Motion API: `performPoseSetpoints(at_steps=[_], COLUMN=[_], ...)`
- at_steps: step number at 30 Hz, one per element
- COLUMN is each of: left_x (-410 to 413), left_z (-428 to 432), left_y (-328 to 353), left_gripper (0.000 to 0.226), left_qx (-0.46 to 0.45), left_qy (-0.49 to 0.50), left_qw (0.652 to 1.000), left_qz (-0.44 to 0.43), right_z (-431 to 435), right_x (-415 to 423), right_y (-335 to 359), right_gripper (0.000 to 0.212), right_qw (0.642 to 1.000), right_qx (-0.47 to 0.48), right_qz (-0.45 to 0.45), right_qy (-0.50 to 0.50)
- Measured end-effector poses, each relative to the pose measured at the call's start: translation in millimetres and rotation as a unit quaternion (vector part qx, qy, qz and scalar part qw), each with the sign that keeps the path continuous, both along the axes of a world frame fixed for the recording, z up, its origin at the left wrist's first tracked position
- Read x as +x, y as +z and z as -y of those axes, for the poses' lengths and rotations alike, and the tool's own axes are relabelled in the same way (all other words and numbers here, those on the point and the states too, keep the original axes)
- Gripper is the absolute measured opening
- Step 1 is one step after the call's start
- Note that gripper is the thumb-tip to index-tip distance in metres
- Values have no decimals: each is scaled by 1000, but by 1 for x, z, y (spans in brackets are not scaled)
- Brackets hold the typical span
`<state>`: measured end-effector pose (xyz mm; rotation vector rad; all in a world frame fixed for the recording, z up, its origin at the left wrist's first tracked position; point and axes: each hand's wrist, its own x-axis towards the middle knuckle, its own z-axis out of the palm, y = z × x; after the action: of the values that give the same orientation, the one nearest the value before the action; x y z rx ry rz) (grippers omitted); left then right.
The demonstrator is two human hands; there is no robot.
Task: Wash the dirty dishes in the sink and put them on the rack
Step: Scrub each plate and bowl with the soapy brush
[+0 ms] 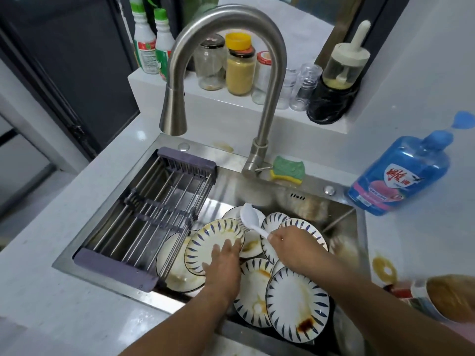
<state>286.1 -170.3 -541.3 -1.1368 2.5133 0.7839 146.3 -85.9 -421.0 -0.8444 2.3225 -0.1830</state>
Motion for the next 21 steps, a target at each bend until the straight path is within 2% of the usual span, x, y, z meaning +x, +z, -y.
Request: performPoseSetpoints(at_steps=[4, 9, 16, 21], left_x=[-3, -5, -8, -3], left_z=[5, 10, 9, 10], left_y=[-12, -29, -41, -50], left_gripper=[98, 79, 93, 98], left_qx=[-3, -14, 32, 53], left_qy=[32, 60, 148, 212], left_qw=[999, 996, 986, 972], left_qz=[38, 61, 75, 81], right_z=[4, 21, 41, 41], right_x=[1, 10, 14, 17], right_y=[-1, 1, -8, -21], right_gripper=[25, 20, 31, 26], right_qw=[995, 979, 978, 977], right_qx=[13, 31, 22, 10], right_qz=[-52, -102, -91, -89], right_qy=[78, 176, 189, 195])
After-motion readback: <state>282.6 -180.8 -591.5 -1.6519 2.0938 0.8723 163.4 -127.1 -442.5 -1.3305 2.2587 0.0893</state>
